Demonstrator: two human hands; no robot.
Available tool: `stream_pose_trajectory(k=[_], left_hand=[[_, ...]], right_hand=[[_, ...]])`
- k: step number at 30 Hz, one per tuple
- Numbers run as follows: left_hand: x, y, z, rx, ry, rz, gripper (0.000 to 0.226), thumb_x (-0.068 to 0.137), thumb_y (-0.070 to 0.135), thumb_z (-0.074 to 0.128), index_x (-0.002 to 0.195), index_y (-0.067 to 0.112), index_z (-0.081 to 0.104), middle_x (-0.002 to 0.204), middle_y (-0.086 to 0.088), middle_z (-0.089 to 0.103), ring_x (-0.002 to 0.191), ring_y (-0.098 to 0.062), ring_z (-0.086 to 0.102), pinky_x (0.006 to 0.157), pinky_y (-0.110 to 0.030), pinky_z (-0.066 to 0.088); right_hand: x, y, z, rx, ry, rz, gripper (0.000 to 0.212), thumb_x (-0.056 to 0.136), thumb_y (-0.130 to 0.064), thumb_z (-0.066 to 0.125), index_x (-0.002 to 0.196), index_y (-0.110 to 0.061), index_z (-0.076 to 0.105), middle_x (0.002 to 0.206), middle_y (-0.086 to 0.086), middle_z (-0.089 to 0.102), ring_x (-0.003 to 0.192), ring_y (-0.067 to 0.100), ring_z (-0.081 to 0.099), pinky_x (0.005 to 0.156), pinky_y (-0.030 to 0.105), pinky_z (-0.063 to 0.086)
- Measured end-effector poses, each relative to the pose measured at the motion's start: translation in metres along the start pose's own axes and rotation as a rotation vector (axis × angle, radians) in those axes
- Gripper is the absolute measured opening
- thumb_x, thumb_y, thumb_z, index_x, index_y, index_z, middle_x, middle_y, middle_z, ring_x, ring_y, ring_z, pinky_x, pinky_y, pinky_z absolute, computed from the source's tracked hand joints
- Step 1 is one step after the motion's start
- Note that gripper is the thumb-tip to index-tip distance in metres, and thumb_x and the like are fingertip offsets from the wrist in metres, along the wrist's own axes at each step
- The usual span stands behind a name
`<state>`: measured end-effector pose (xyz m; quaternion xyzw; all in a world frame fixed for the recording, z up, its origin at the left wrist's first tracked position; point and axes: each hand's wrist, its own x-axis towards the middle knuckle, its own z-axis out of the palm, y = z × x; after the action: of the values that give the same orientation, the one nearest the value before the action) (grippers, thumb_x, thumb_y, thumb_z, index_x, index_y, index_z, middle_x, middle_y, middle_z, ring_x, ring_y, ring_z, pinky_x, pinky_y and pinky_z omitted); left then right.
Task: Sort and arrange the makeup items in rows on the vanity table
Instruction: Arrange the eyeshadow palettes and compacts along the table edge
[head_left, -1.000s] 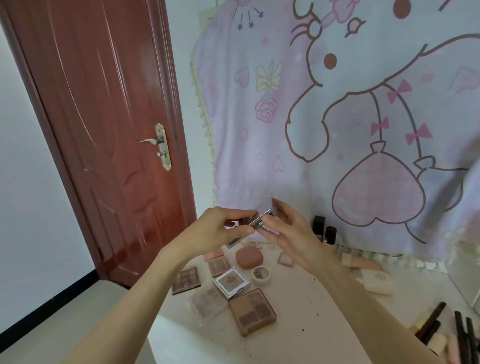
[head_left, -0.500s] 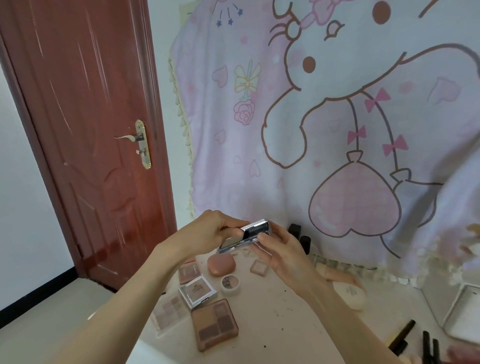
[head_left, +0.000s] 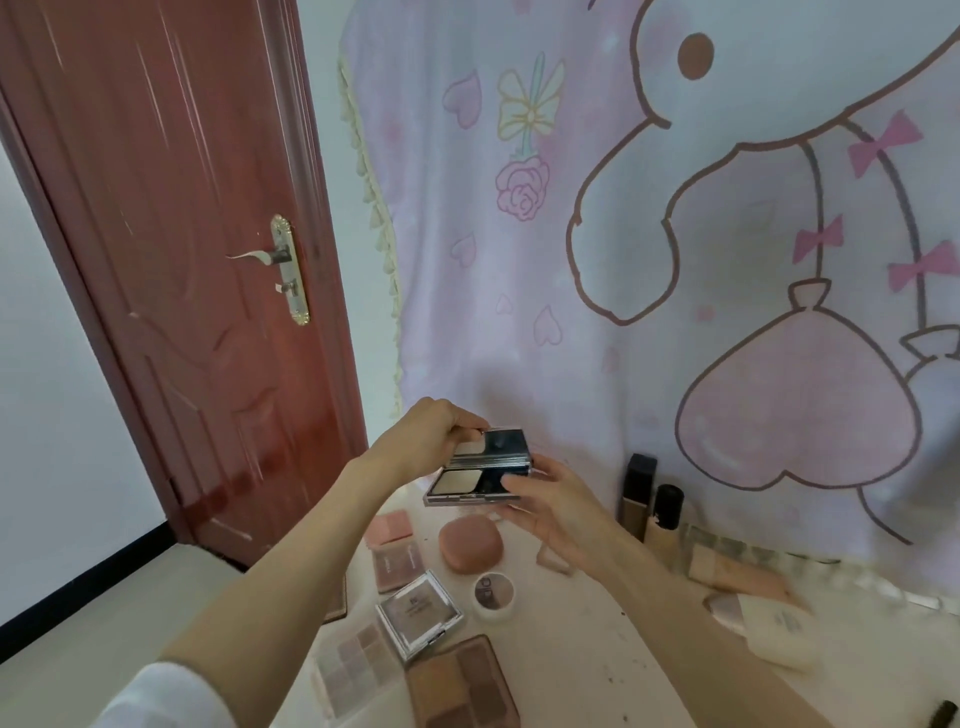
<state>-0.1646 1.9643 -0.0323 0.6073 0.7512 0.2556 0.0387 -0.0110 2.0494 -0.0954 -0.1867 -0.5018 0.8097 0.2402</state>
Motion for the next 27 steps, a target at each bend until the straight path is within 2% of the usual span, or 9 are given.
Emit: stream_pose_trajectory(k=[4,7,10,12,15,18,20,22,27], left_hand=[[0.024,-0.038,0.001,-0.078,0.035,-0.052,0.025,0.093,0.004,0.050,0.108,0.008,0.069,0.106,-0.009,0.070,0.097,-0.023,0.065,0.085,-0.013,0.043],[0.039,-0.060,0.004,-0.117,0.092,-0.066,0.023,0.091,0.004,0.052,0.105,0.008,0.070,0.106,-0.008,0.070,0.097,-0.020,0.063,0.075,0.004,0.033],[0.046,-0.082,0.010,-0.139,0.151,-0.097,0.023,0.091,0.008,0.055,0.109,0.010,0.069,0.112,-0.003,0.068,0.105,-0.016,0.060,0.074,0.009,0.027],[0.043,-0.097,0.016,-0.149,0.179,-0.118,0.029,0.091,0.015,0.057,0.119,0.015,0.062,0.121,0.000,0.062,0.114,-0.015,0.055,0.083,0.003,0.026],[0.027,-0.124,0.027,-0.104,0.228,-0.215,0.058,0.087,0.035,0.061,0.138,0.018,0.041,0.138,-0.002,0.046,0.127,-0.018,0.043,0.097,-0.014,0.024],[0.008,-0.148,0.041,-0.159,0.098,-0.426,0.092,0.076,0.055,0.065,0.146,0.016,0.021,0.145,-0.003,0.036,0.130,-0.019,0.038,0.103,-0.028,0.030],[0.001,-0.156,0.050,-0.235,-0.030,-0.493,0.104,0.070,0.060,0.067,0.148,0.015,0.013,0.149,-0.003,0.031,0.135,-0.017,0.032,0.105,-0.028,0.030],[0.001,-0.160,0.057,-0.244,-0.099,-0.503,0.110,0.068,0.060,0.070,0.148,0.014,0.010,0.150,-0.004,0.030,0.135,-0.017,0.031,0.103,-0.026,0.029],[0.009,-0.164,0.067,-0.196,-0.121,-0.465,0.108,0.069,0.047,0.075,0.148,0.013,0.010,0.150,-0.007,0.029,0.136,-0.021,0.029,0.103,-0.026,0.028]], right_hand=[[0.047,0.013,0.012,-0.229,0.233,-0.146,0.023,0.093,-0.018,0.056,0.111,-0.004,0.057,0.104,0.013,0.066,0.091,0.023,0.067,0.072,0.040,0.058],[0.081,0.025,0.021,-0.471,0.357,-0.234,0.016,0.095,-0.018,0.051,0.106,-0.009,0.060,0.107,0.015,0.065,0.099,0.031,0.062,0.088,0.052,0.049],[0.109,0.041,0.025,-0.516,0.408,-0.237,0.010,0.095,-0.017,0.051,0.097,-0.013,0.060,0.100,0.013,0.065,0.096,0.031,0.063,0.089,0.050,0.048],[0.122,0.054,0.025,-0.522,0.395,-0.222,0.011,0.095,-0.017,0.051,0.097,-0.011,0.060,0.098,0.013,0.065,0.094,0.028,0.062,0.088,0.044,0.050],[0.139,0.072,0.026,-0.537,0.371,-0.176,0.011,0.096,-0.019,0.050,0.096,-0.013,0.059,0.095,0.009,0.065,0.090,0.023,0.061,0.084,0.038,0.049],[0.154,0.082,0.025,-0.553,0.382,-0.157,0.011,0.096,-0.019,0.049,0.095,-0.013,0.058,0.094,0.008,0.064,0.090,0.023,0.060,0.084,0.038,0.048],[0.162,0.086,0.023,-0.574,0.367,-0.138,0.012,0.097,-0.020,0.048,0.095,-0.012,0.057,0.095,0.009,0.063,0.091,0.023,0.059,0.084,0.038,0.048],[0.170,0.089,0.021,-0.602,0.367,-0.119,0.012,0.097,-0.020,0.047,0.093,-0.012,0.055,0.090,0.005,0.061,0.087,0.021,0.058,0.075,0.031,0.046],[0.184,0.096,0.017,-0.607,0.414,-0.027,0.011,0.098,-0.020,0.045,0.092,-0.013,0.051,0.075,0.001,0.056,0.063,0.011,0.051,0.051,0.022,0.039]])
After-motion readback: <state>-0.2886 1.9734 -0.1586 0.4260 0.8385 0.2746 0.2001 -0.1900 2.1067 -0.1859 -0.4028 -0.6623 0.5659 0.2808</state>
